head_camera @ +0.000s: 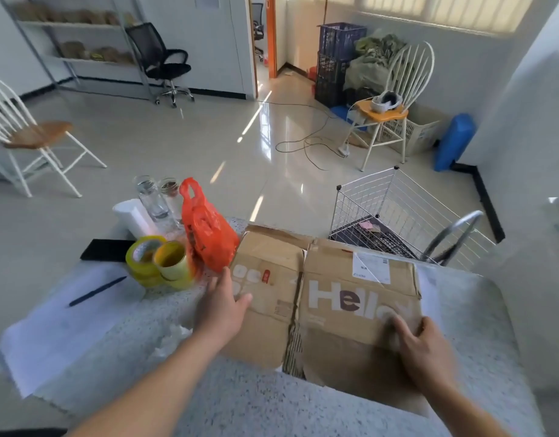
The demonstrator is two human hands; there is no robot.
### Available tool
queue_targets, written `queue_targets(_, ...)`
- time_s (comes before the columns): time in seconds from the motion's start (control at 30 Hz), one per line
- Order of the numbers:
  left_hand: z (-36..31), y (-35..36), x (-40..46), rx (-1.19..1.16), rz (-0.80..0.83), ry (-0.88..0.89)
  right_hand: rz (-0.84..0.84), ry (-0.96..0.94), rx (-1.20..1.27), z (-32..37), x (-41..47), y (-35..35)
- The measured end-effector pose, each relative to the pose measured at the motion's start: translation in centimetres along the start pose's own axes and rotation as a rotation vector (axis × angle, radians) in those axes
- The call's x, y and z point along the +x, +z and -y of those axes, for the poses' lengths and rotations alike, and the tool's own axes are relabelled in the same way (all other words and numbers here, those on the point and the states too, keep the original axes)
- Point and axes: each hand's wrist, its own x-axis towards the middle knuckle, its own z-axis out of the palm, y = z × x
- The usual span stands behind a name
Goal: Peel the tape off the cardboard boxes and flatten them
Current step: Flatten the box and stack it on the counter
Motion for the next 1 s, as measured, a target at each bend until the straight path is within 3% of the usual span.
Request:
queue_targets(0.13, -0.4, -0.2, 6.2, 0.006, 0.039, 0.034, -0.014, 0.004, -0.041, 3.4, 3.4, 2.4)
queue_targets(0.27, 0.2, 0.5, 10.2, 0.212, 0.129, 0.121, 0.156, -0.02, -0.189, 6.3, 5.4, 6.2)
queue_targets(0.43, 1.4, 5.0, 9.9, 0.358, 0.428, 0.298, 0.369, -0.111, -0.497, 5.6, 2.1, 12.0)
queue_targets(0.6, 2.4, 8.5, 9.3, 0.46, 0.747, 0.287, 0.554, -0.186, -0.65, 3.5, -0.7, 15.4)
queue_targets(0.73, 3.5, 9.4, 9.3, 0.497, 0.86, 0.266, 0.624, -0.195, -0.718, 2.6, -1.2, 16.2)
queue_targets(0.87, 2.6, 8.5, 9.7, 0.534, 0.836, 0.246, 0.721, -0.16, -0.533, 3.6, 0.0, 14.2)
queue_targets(1.0, -0.6, 8.7, 7.3, 0.481, 0.55, 0.305, 0.432, -0.115, -0.32, 2.9, -0.8, 10.6)
